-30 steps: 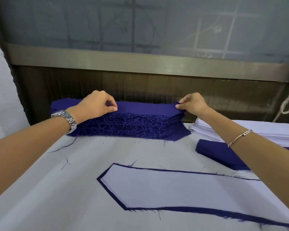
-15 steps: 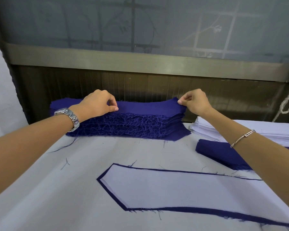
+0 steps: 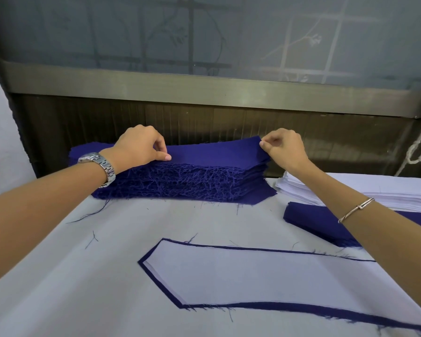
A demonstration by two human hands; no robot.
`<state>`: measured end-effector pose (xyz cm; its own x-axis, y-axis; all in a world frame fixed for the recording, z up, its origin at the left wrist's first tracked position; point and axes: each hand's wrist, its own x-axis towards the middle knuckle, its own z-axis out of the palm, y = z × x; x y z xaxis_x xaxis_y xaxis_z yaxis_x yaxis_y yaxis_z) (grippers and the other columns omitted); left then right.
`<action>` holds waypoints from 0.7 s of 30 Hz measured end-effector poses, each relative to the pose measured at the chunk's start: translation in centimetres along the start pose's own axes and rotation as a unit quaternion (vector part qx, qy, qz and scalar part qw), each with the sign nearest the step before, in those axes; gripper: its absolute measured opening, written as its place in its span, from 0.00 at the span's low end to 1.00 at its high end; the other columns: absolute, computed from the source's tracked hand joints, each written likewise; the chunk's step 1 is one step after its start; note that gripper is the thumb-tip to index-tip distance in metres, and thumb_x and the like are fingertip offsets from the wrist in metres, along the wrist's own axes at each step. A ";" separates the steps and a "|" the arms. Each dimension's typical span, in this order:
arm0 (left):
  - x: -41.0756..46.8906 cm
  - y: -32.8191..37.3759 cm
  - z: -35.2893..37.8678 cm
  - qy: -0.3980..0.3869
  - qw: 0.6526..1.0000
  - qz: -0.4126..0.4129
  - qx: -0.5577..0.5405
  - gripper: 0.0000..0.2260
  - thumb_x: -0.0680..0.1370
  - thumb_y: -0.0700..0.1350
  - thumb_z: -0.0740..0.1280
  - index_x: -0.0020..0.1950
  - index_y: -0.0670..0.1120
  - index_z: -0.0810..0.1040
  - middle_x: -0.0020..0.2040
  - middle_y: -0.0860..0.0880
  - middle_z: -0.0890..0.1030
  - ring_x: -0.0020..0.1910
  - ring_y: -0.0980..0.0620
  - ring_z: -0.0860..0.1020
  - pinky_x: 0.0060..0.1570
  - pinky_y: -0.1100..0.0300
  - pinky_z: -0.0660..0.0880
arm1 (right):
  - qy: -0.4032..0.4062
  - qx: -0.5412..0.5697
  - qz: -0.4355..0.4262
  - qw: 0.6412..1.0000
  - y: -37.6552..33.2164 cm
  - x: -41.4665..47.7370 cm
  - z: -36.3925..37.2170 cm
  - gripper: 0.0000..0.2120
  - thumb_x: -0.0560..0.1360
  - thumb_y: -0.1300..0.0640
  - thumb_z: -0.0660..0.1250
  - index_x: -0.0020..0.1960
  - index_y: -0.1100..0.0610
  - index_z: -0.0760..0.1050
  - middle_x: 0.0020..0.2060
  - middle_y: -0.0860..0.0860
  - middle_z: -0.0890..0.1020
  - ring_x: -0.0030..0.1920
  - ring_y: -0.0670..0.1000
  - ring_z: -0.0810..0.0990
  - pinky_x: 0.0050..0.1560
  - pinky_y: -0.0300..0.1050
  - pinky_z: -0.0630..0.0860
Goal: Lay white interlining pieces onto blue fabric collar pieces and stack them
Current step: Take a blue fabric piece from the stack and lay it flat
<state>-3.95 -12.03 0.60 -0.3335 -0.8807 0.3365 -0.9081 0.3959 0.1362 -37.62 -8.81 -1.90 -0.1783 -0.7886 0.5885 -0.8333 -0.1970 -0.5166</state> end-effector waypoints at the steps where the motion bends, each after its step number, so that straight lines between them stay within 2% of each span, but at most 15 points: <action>1: 0.1 0.0 0.0 0.007 1.000 -0.005 -0.004 0.11 0.74 0.54 0.73 0.51 0.48 0.84 0.49 0.49 0.84 0.50 0.50 0.80 0.53 0.49 0.79 | 0.019 -0.003 -0.015 1.000 0.0 -0.1 -0.1 0.06 0.79 0.57 0.70 0.52 0.57 0.85 0.51 0.52 0.83 0.51 0.51 0.80 0.52 0.50 0.79; 3: 0.4 -0.1 0.2 0.021 1.000 -0.013 -0.009 0.15 0.74 0.54 0.74 0.56 0.48 0.82 0.51 0.50 0.85 0.52 0.50 0.81 0.54 0.49 0.78 | 0.037 0.006 -0.042 0.998 0.1 -0.4 -0.2 0.05 0.78 0.58 0.71 0.51 0.56 0.85 0.49 0.50 0.82 0.48 0.48 0.80 0.49 0.46 0.78; 6: 1.0 -0.3 0.7 0.009 1.000 -0.022 -0.015 0.23 0.75 0.52 0.74 0.68 0.51 0.75 0.62 0.50 0.80 0.60 0.48 0.78 0.56 0.48 0.74 | 0.032 0.057 -0.059 0.996 0.1 -0.8 -0.4 0.03 0.76 0.61 0.72 0.48 0.55 0.84 0.47 0.48 0.81 0.47 0.47 0.78 0.47 0.41 0.76; 9: 1.7 -0.8 0.9 -0.032 0.999 0.000 -0.042 0.29 0.76 0.47 0.73 0.75 0.51 0.68 0.72 0.46 0.71 0.68 0.45 0.72 0.66 0.44 0.71 | 0.025 0.112 -0.060 0.992 0.1 -1.1 -0.6 0.04 0.76 0.63 0.72 0.46 0.55 0.82 0.45 0.48 0.81 0.47 0.47 0.78 0.49 0.40 0.75; 12: 2.3 -1.4 0.9 -0.057 0.997 0.020 -0.048 0.31 0.77 0.46 0.73 0.78 0.51 0.64 0.75 0.46 0.68 0.74 0.44 0.63 0.73 0.42 0.63 | 0.018 0.172 -0.055 0.983 0.0 -1.3 -0.9 0.03 0.77 0.63 0.70 0.47 0.57 0.81 0.44 0.49 0.82 0.47 0.48 0.80 0.50 0.42 0.77; 15: 2.4 -1.5 0.7 -0.068 0.996 0.019 -0.049 0.30 0.77 0.48 0.72 0.77 0.50 0.65 0.73 0.46 0.71 0.72 0.44 0.68 0.72 0.43 0.65 | 0.011 0.218 -0.054 0.974 -0.1 -1.7 -1.2 0.04 0.78 0.63 0.70 0.47 0.55 0.80 0.43 0.49 0.83 0.44 0.45 0.80 0.46 0.38 0.78; 17: 2.2 -1.6 0.6 -0.033 0.999 0.026 -0.025 0.27 0.75 0.51 0.73 0.73 0.47 0.71 0.68 0.45 0.76 0.67 0.44 0.73 0.69 0.45 0.68 | 0.003 0.240 -0.052 0.969 -0.1 -1.8 -1.1 0.04 0.79 0.63 0.69 0.48 0.55 0.79 0.45 0.52 0.84 0.46 0.48 0.81 0.46 0.40 0.79; 19: 1.8 -2.1 0.5 0.022 0.999 0.038 0.010 0.21 0.75 0.52 0.73 0.66 0.47 0.78 0.62 0.44 0.81 0.60 0.44 0.78 0.60 0.49 0.72 | 0.000 0.253 -0.050 0.966 -0.1 -1.9 -1.0 0.03 0.79 0.64 0.68 0.50 0.57 0.79 0.47 0.55 0.84 0.48 0.51 0.82 0.48 0.44 0.80; 21: 1.2 -2.9 0.4 0.067 0.996 0.044 0.034 0.14 0.75 0.53 0.73 0.57 0.49 0.82 0.53 0.45 0.84 0.53 0.46 0.80 0.52 0.52 0.73 | 0.007 0.249 -0.054 0.967 0.0 -1.8 -0.9 0.03 0.80 0.63 0.68 0.51 0.57 0.78 0.47 0.54 0.83 0.49 0.50 0.82 0.49 0.43 0.80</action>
<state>-1.78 -14.33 0.25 -0.3790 -0.7991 0.4666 -0.8939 0.4466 0.0388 -37.76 -6.86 -2.42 -0.1147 -0.7407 0.6620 -0.4926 -0.5363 -0.6854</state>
